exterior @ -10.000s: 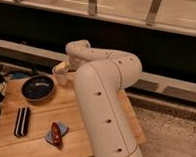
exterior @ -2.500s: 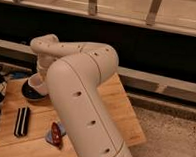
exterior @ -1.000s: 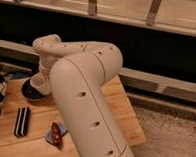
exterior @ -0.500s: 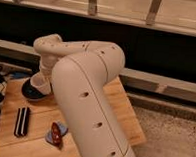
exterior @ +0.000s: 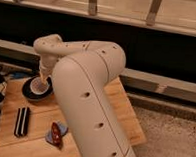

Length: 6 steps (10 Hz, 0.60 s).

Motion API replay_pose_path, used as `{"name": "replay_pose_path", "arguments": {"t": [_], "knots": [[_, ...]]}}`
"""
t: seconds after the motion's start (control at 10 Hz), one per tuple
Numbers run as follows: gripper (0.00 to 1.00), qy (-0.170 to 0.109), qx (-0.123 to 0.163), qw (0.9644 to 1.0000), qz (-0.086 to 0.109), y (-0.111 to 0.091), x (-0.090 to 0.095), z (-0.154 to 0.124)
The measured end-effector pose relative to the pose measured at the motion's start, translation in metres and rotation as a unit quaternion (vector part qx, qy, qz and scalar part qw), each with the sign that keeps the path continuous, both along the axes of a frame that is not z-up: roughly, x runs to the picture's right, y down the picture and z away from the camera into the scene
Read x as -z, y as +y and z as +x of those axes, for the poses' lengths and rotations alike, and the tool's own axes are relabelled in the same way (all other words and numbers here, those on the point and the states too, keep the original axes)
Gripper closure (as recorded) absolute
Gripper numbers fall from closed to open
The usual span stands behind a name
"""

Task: Place the ceramic cup in the ceramic bowl

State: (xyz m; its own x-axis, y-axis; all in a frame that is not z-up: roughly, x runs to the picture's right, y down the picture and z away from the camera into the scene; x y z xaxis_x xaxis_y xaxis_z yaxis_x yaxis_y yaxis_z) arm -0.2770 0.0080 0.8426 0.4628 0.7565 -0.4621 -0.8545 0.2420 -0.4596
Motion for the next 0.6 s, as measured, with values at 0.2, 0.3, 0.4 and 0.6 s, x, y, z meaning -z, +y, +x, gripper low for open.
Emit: {"name": "replay_pose_path", "arguments": {"t": [0.2, 0.3, 0.4, 0.6], "knots": [[0.61, -0.001, -0.001, 1.0000, 0.001, -0.0002, 0.0012, 0.0015], [0.53, -0.004, -0.002, 1.0000, 0.004, -0.0030, 0.0041, 0.0022], [0.45, -0.005, -0.004, 1.0000, 0.006, -0.0064, 0.0064, 0.0045], [0.23, -0.007, -0.005, 0.9999, 0.007, -0.0064, 0.0073, 0.0073]]}}
